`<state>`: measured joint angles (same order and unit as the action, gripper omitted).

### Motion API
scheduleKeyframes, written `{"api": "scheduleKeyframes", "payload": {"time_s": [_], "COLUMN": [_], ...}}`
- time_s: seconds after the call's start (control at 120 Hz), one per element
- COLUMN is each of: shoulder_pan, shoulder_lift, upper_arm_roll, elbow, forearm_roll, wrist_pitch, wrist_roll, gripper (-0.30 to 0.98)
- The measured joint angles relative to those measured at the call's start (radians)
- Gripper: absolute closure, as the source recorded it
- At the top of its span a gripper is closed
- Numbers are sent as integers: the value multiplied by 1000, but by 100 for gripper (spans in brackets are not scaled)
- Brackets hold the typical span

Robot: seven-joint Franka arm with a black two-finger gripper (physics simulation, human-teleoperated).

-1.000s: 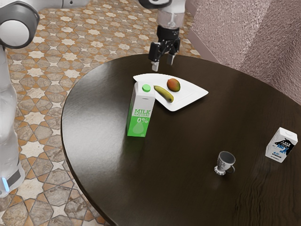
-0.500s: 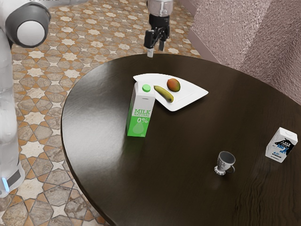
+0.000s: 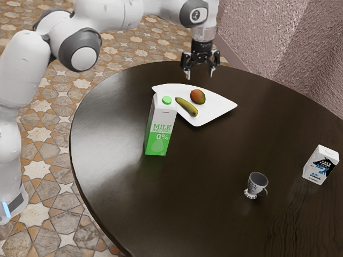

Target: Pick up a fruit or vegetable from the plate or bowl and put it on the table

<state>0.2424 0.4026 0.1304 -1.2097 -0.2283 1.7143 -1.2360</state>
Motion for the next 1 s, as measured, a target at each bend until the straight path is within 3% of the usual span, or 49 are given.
{"api": "scheduleKeyframes", "payload": {"time_s": [0.275, 0.608, 1.0], "shoulder_pan": [155, 168, 180], "shoulder_lift": [70, 180, 247], "upper_arm_roll": [-42, -76, -84], "elbow": [19, 105, 119], "forearm_roll": [-22, -23, -62], "wrist_pitch": [63, 138, 230], "wrist_roll": [272, 535, 699], "gripper": [0, 0, 0]}}
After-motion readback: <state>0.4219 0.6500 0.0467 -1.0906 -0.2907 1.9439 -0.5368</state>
